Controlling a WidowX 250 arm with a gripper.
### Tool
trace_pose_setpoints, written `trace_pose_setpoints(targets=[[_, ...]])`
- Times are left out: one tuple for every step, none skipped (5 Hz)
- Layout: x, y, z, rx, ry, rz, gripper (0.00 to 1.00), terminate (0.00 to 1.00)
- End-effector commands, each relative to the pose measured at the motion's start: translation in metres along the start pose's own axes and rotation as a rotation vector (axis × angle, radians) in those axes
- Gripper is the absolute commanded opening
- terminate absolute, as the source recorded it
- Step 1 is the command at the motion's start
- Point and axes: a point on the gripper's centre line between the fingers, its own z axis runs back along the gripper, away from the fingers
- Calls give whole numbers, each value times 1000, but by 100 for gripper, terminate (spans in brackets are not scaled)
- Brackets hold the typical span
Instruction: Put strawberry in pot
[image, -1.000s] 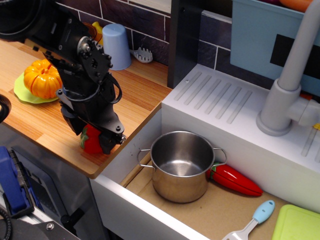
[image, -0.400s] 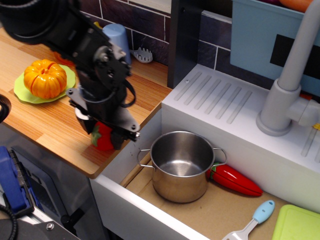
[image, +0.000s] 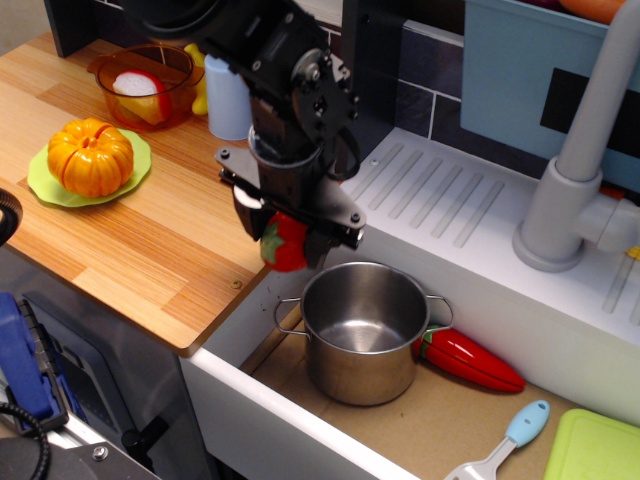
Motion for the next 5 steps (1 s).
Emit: trace_pose_setpoints(targets=[[17,-35,1,-1,-65,31,0,0],[15,-48,2,-56,-59,61,0,0],[7,-56,1,-52,-105,81,100,0],[7,-56,1,-52,-105,81,100,0],[7,-56,1,-52,-105,81,100,100]])
